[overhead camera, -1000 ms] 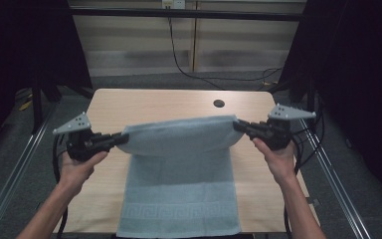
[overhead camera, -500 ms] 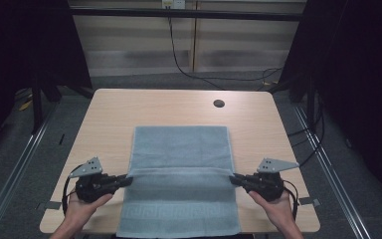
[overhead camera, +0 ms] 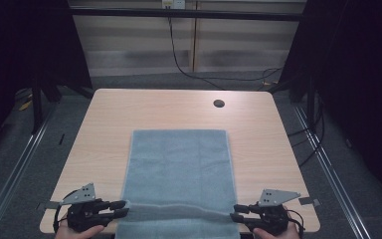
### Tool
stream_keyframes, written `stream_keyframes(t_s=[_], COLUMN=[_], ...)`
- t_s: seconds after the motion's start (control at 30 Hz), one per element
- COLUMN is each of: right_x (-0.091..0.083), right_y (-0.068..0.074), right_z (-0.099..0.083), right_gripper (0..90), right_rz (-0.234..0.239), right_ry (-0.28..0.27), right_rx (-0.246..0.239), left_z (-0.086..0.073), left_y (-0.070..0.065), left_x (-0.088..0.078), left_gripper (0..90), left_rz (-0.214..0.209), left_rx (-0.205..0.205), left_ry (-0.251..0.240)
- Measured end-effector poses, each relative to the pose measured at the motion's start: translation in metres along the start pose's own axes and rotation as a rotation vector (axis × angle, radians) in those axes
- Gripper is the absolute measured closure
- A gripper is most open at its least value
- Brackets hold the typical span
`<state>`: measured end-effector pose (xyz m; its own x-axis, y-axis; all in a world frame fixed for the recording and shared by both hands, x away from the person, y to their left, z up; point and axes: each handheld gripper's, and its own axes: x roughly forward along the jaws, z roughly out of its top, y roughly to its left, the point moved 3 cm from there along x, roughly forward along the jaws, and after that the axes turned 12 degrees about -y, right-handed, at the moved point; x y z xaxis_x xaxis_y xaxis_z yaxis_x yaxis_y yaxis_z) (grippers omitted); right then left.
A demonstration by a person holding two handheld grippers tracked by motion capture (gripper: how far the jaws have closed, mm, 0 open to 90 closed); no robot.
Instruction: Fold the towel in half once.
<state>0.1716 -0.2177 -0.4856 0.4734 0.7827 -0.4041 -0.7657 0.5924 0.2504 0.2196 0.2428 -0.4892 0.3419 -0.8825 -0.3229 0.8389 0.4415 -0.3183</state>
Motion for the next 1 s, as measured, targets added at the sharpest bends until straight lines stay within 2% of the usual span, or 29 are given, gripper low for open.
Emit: stream_keyframes(t_s=[0.03,0.1,0.13,0.2,0.27,0.33,0.37,0.43,0.47,0.53,0.6,0.67,0.7,0.73,0.77,0.8,0.87,0.93,1.0], right_x=[-0.002,-0.004,-0.004,0.000,0.010,0.023,0.028,0.043,0.049,0.061,0.072,0.082,0.088,0.093,0.099,0.104,0.115,0.121,0.120], right_y=[0.002,0.005,0.005,0.000,-0.010,-0.022,-0.027,-0.043,-0.050,-0.063,-0.076,-0.086,-0.090,-0.095,-0.098,-0.101,-0.107,-0.109,-0.108], right_z=[0.000,0.002,0.003,0.007,0.012,0.017,0.020,0.028,0.031,0.037,0.042,0.044,0.046,0.046,0.047,0.048,0.048,0.045,0.045], right_gripper=[63.7,62.5,62.5,61.7,60.6,59.6,59.6,58.1,57.4,56.5,55.9,55.1,54.6,53.6,52.8,52.0,51.2,51.4,52.0], right_rz=[0.006,0.017,0.015,0.007,-0.003,-0.013,-0.019,-0.029,-0.041,-0.052,-0.080,-0.080,-0.096,-0.094,-0.095,-0.109,-0.123,-0.130,-0.134], right_ry=[-0.007,-0.021,-0.022,-0.029,-0.030,-0.012,-0.007,-0.004,0.002,0.018,0.029,0.036,0.040,0.046,0.058,0.066,0.068,0.074,0.078], right_rx=[0.003,0.004,0.005,0.006,0.011,0.012,0.010,0.014,0.006,0.016,0.016,0.028,0.028,0.037,0.043,0.034,0.039,0.038,0.034], left_z=[0.001,0.004,0.006,0.009,0.013,0.017,0.020,0.027,0.031,0.038,0.045,0.048,0.049,0.048,0.046,0.045,0.043,0.040,0.039], left_y=[0.000,0.001,0.004,0.011,0.026,0.039,0.048,0.061,0.068,0.078,0.090,0.100,0.105,0.109,0.112,0.114,0.114,0.113,0.112], left_x=[-0.002,-0.005,-0.004,0.001,0.014,0.026,0.035,0.046,0.051,0.060,0.069,0.078,0.082,0.086,0.089,0.092,0.095,0.098,0.097], left_gripper=[66.9,64.3,63.9,63.9,64.0,64.5,64.5,64.3,64.2,64.2,63.8,63.8,63.7,63.7,63.6,63.5,63.3,62.8,63.4], left_rz=[0.003,-0.002,0.005,0.025,0.053,0.066,0.089,0.107,0.124,0.148,0.162,0.183,0.198,0.197,0.204,0.222,0.216,0.221,0.220], left_rx=[0.007,-0.004,0.007,0.012,0.005,-0.020,-0.010,-0.029,-0.021,-0.013,-0.037,-0.037,-0.033,-0.050,-0.050,-0.029,-0.032,0.002,0.019], left_ry=[-0.008,-0.026,-0.023,-0.022,-0.010,-0.006,0.013,0.020,0.022,0.031,0.019,0.031,0.024,0.033,0.053,0.062,0.070,0.106,0.106])
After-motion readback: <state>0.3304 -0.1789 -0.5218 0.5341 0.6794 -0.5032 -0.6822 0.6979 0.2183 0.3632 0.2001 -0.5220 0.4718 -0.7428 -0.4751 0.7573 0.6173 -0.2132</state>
